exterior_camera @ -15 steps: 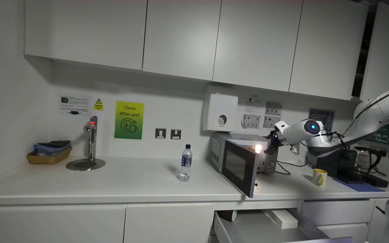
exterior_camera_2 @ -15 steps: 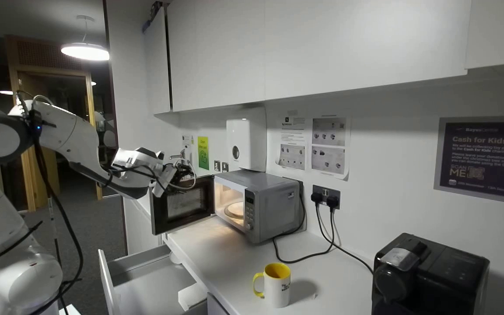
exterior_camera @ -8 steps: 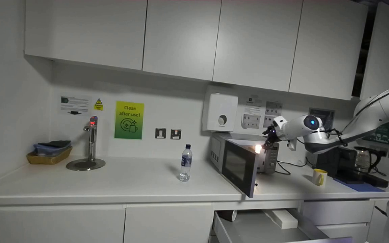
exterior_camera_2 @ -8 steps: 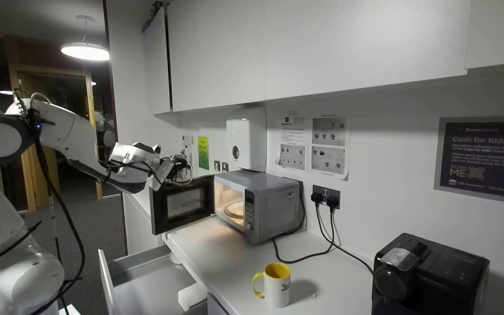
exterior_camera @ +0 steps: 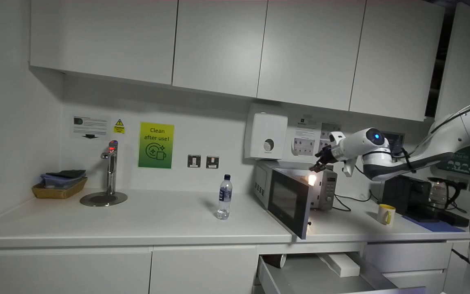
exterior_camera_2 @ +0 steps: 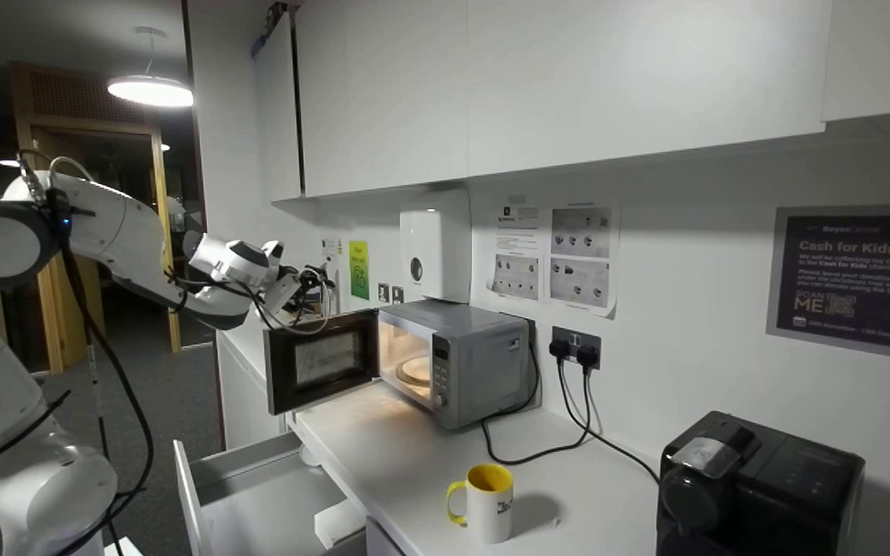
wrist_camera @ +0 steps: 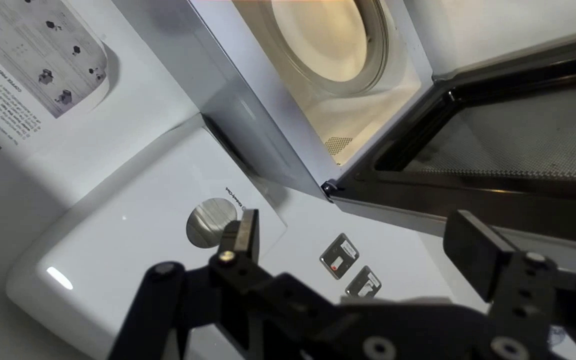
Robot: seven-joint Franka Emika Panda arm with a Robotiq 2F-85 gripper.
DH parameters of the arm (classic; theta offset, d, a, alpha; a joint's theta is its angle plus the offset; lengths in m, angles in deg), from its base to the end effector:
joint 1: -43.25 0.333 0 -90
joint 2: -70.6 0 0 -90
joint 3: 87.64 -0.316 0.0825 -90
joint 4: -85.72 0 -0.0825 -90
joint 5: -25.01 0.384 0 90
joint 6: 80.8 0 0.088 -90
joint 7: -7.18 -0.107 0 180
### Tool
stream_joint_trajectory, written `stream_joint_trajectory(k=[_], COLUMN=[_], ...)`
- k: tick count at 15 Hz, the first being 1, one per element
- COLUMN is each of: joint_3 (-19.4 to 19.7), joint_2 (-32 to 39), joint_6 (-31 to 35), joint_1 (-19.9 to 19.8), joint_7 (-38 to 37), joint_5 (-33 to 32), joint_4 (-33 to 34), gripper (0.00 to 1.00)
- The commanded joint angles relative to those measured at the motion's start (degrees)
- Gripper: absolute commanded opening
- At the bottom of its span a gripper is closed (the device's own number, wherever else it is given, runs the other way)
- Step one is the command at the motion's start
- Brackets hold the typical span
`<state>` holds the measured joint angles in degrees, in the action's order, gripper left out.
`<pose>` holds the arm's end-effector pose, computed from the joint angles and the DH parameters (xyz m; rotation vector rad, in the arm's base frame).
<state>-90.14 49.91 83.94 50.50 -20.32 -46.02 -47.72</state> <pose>0.4592 0.1354 0.5525 2.1394 0.8705 1.2445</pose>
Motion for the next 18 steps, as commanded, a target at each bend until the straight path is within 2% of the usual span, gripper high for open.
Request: stream_joint_trajectory(k=[1,5,15,16,17,18], joint_3=[0.3,0.4,0.3,-0.2,0.6,0.5], joint_2=[-2.6,-5.8,-13.1,-13.2,-11.0,-11.3], joint_6=[-0.4,0.4,3.5,3.3,1.6,1.9], joint_1=[0.8,0.0,-7.2,-8.2,-5.7,-6.3], joint_7=[-0.8,-5.4,-33.5,-35.3,-31.1,-32.6], joint_5=[3.7,6.0,1.9,0.7,3.4,2.6], joint_4=[0.0,-1.2,-5.9,-5.9,-4.4,-4.6], gripper=[1.0,1.0,1.0,1.0,1.0,1.0])
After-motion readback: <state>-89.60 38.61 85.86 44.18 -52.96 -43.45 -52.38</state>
